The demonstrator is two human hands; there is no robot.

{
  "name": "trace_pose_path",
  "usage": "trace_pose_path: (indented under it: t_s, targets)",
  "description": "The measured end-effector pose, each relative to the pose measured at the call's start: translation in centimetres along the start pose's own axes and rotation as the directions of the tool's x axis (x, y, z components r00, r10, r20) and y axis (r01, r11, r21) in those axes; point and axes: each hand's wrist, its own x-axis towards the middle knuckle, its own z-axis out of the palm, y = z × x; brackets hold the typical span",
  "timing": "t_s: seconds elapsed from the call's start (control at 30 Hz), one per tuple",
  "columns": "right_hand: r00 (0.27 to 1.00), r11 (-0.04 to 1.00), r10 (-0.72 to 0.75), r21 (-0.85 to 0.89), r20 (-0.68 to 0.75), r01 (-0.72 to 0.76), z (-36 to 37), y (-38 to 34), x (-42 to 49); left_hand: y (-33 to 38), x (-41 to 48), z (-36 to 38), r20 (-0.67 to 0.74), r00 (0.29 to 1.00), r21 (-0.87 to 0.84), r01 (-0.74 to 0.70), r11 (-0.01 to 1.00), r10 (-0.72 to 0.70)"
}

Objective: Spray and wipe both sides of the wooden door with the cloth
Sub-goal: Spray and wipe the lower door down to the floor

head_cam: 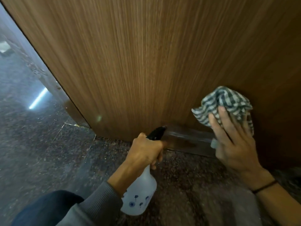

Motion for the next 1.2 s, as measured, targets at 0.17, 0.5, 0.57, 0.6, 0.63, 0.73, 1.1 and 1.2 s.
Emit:
trace_pose_path:
  t_s: [0.17, 0.5, 0.57, 0.6, 0.63, 0.73, 1.1, 1.2]
  targets:
    - [1.0, 0.994, 0.027, -0.103, 0.015, -0.026, 3.3, -2.1, 3.1, 0.0, -0.7, -1.6, 0.021, 1.0, -0.079, 0.001, 0.997, 0.001]
    - [0.617, 0.928, -0.349, 0.169, 0.705, 0.331, 16.2, -5.1, -7.0, 0.2, -1.8, -4.4, -0.068, 0.995, -0.129, -0.088, 0.988, 0.08]
    - [0.6, 0.928, -0.343, 0.16, 0.722, 0.338, 14.5, -2.7, -8.4, 0.4, -1.8, -4.7, -0.078, 0.992, -0.123, -0.11, 0.986, 0.101]
    - [0.633, 0.923, -0.349, 0.135, 0.691, 0.361, 13.7, -1.2, -9.2, 0.6, -1.8, -4.8, -0.085, 0.991, -0.126, -0.117, 0.985, 0.107]
    - [0.632, 0.919, -0.361, 0.147, 0.686, 0.366, 12.6, 0.1, -10.0, 0.9, -1.9, -4.9, -0.082, 0.99, -0.127, -0.122, 0.984, 0.112]
    - [0.544, 0.912, -0.309, 0.081, 0.78, 0.403, 11.3, 1.6, -10.9, 1.4, -2.2, -4.8, -0.052, 0.991, -0.132, -0.127, 0.983, 0.122]
    - [0.569, 0.932, -0.326, 0.154, 0.755, 0.329, 14.3, -4.9, -7.8, 2.8, -1.3, 0.1, 0.071, 0.984, -0.062, -0.16, 0.985, 0.165]
    - [0.539, 0.951, -0.275, 0.144, 0.797, 0.272, 12.0, -1.1, -10.6, 2.8, -1.2, 1.0, 0.11, 0.984, -0.044, -0.134, 0.99, 0.138]
